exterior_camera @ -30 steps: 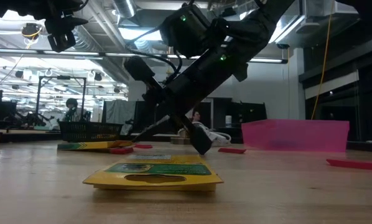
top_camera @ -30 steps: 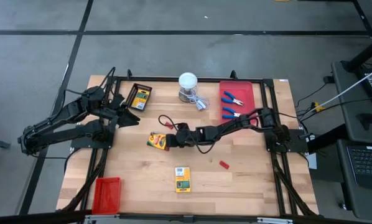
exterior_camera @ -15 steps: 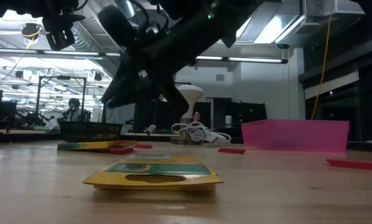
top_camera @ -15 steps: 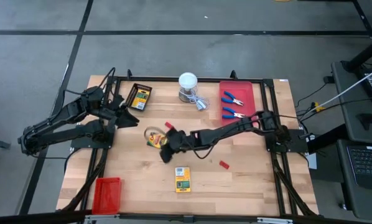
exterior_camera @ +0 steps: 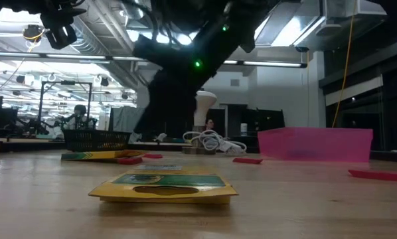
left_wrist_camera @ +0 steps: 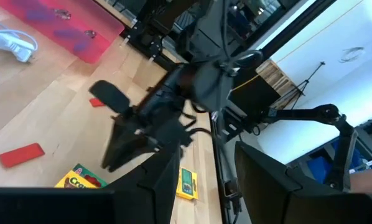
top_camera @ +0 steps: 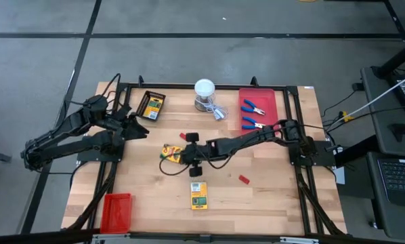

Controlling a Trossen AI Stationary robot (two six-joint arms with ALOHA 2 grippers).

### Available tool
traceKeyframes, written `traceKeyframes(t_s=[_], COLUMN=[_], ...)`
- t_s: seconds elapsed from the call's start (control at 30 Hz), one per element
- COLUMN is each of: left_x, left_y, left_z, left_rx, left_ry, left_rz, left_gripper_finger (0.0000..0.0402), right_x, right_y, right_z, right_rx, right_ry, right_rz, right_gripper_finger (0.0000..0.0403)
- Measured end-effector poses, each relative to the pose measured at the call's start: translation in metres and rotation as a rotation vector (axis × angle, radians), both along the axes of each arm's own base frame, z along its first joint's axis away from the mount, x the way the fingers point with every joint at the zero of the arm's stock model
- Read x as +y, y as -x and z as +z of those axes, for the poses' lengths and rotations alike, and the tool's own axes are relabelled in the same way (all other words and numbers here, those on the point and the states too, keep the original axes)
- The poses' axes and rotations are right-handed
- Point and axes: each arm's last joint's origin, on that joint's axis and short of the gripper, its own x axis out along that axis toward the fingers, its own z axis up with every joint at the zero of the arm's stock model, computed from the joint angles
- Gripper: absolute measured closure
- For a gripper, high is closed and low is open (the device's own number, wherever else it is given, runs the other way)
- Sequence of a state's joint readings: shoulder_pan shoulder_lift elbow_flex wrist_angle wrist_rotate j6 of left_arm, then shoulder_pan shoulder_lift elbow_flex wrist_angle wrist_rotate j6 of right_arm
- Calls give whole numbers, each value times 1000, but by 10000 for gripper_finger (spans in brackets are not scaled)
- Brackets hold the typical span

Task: Pick & Place School Supplies
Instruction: Put the crayon box into the black bin

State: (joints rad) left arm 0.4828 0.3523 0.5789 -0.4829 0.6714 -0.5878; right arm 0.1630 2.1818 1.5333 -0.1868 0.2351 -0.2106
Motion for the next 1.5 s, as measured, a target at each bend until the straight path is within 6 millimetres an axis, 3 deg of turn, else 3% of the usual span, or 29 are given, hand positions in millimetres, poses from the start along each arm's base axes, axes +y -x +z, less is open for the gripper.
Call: traceKeyframes(t_s=[0.47,0.57,0.77,1.5], left_x=[-2,-2,-2,-2], left_y=[3,3,3,3], left_z=[-1,-1,-1,0], left_rx=[10,10,13,11], left_ry=[29,29,46,90], left_rz=[4,5,7,18], left_gripper_finger=[252,252,252,252], right_x=[-15,-18,-17,-30], right_y=[1,0,-2,-13], right_z=[-3,-13,-30,-37], right_rx=[71,94,120,31], right_ry=[77,84,111,133], right_rz=[125,126,144,73], right_gripper_finger=[234,225,236,306])
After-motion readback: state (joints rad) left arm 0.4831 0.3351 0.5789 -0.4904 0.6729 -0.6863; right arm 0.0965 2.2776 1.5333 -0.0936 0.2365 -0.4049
